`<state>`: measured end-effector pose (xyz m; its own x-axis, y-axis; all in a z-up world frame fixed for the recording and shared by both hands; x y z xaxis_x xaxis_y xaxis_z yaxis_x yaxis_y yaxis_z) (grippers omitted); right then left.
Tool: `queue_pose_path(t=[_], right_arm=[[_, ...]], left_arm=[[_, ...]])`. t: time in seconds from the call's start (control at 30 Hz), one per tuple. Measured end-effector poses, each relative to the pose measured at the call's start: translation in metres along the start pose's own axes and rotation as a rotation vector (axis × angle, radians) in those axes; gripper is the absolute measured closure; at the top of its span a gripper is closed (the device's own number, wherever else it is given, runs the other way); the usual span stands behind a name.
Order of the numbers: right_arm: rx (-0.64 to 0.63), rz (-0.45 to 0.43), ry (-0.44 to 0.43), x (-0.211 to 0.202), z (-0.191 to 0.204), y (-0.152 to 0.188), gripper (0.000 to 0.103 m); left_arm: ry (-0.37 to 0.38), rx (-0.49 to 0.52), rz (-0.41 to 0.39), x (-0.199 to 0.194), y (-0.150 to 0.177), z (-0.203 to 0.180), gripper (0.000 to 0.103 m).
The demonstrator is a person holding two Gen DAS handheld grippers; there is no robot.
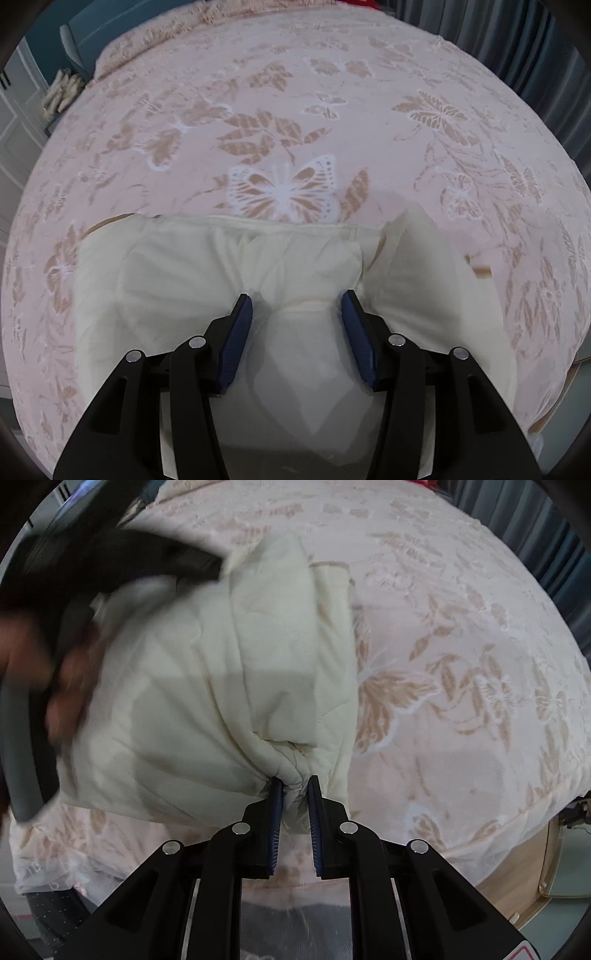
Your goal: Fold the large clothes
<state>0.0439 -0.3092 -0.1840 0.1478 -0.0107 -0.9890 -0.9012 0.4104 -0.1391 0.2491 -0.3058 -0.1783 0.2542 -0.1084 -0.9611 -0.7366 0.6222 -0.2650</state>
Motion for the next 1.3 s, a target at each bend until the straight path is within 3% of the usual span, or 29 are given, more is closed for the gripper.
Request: queue_pose_path(t=[0.07,0.23,0.53,0.97,1.17,1.3], right_arm=[[0.004,-0.013,-0.001,-0.006,0.000,0.000,0.091],[0.010,-0.050,0.009,-0.025,0.002,-0.002,0.091],[-0.001,-0.054,0.020,-0.027,0.005,-0.008,0.091],[0.040,0.014,-0.038,0.002,-0.002,0.001,0.091],[0.071,-0.071,-0.088,-0.038,-0.002,-0.016,0.088],[0.049,-0.090,-0.055,-0.044,0.001,-0.029,0.087]], left_arm=[[-0.018,-0.012,-0.047,-0.018,0.016,0.008,0.054],[0.024,-0.074,-0.121,-0.056,0.059,0.027,0.055],[0.064,-0.184,-0.068,-0.071,0.134,0.055,0.058],[0.111,-0.214,-0.012,-0.072,0.175,0.051,0.058],[0.098,-0.213,0.017,-0.064,0.188,0.051,0.058],[0.103,-0.221,0.022,-0.063,0.188,0.052,0.058]])
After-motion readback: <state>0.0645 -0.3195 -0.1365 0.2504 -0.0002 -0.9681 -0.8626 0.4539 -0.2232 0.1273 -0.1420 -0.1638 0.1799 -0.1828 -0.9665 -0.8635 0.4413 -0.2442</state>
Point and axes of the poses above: each gripper's, at about its wrist camera, not at the fingertips, and x roughly the way its jaws point, z to its left, y to its underside, the point moved 10 cm from there along x, roughly the way its jaws point, and after that the axes turned 10 degrees about z, right-handed, at the moved point
